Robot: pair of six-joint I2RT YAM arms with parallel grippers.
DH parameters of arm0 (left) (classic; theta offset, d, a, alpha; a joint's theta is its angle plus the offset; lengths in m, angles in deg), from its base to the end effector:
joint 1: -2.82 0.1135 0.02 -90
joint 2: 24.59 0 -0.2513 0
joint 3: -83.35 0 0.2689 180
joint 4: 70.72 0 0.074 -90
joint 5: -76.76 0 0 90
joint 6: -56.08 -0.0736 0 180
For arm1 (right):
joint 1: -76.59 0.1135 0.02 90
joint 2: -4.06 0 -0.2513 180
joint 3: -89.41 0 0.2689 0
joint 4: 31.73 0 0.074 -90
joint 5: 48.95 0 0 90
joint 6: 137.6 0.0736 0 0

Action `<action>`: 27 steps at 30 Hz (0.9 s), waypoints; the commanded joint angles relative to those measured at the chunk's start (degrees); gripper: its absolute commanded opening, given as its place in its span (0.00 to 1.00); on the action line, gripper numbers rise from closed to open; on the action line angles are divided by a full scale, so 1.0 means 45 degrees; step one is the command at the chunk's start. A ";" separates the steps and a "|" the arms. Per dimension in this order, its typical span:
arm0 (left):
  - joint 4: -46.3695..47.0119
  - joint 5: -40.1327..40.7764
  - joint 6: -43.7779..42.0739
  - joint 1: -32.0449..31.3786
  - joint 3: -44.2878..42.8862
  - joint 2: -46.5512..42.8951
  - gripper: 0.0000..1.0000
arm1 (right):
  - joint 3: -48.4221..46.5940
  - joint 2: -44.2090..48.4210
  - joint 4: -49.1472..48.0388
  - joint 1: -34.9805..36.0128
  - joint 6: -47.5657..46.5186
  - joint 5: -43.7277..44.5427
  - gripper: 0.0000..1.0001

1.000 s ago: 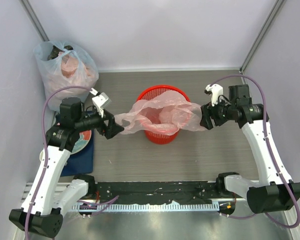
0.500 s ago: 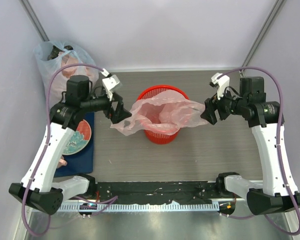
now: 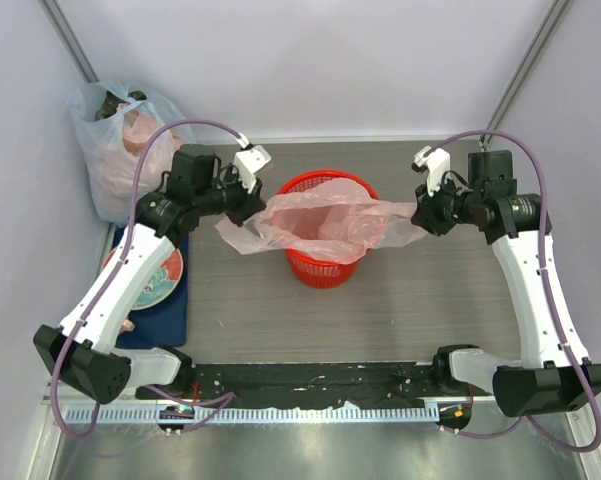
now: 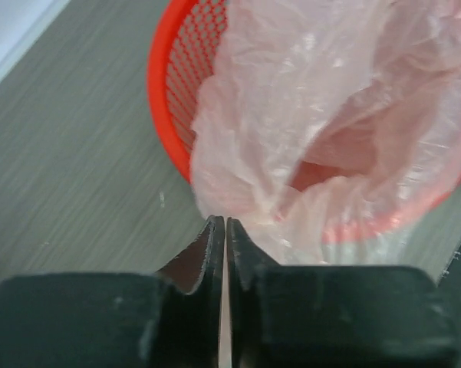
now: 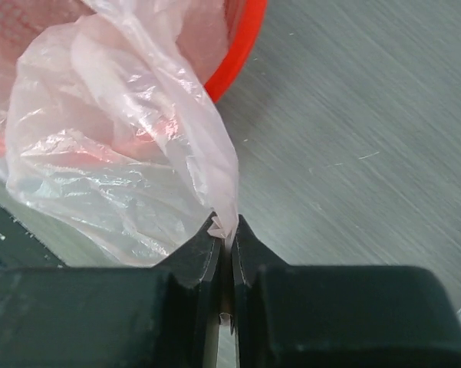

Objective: Put the trash bags into the trash bin

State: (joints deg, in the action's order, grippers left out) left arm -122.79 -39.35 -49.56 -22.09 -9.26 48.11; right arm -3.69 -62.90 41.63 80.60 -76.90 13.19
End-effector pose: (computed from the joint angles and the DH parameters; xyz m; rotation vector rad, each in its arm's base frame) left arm 0.2736 -0.1628 0.3704 0.9824 1.8810 -0.5805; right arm 0.2545 0.0523 0.3612 -0.8703 2.1321 0.3582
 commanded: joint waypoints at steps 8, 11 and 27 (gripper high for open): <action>0.3745 0.2073 0.2009 0.0280 -0.0700 0.2783 0.00 | -0.0788 -0.1935 -0.2228 -0.0013 0.1180 0.0663 0.35; 0.3881 0.0848 0.2536 0.0630 -0.0995 0.3217 0.00 | -0.1801 -0.2444 -0.1564 -0.0090 0.0692 -0.0190 0.55; 0.4136 -0.1229 0.3632 0.0964 -0.0175 0.1461 0.44 | -0.3798 -0.1058 -0.0080 -0.0130 0.0069 -0.2344 0.80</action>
State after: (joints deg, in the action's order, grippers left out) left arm -106.03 -41.99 -33.80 -17.74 -10.40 57.64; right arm -19.14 -67.91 38.52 80.21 -73.29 6.11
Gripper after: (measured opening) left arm 0.341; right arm 0.790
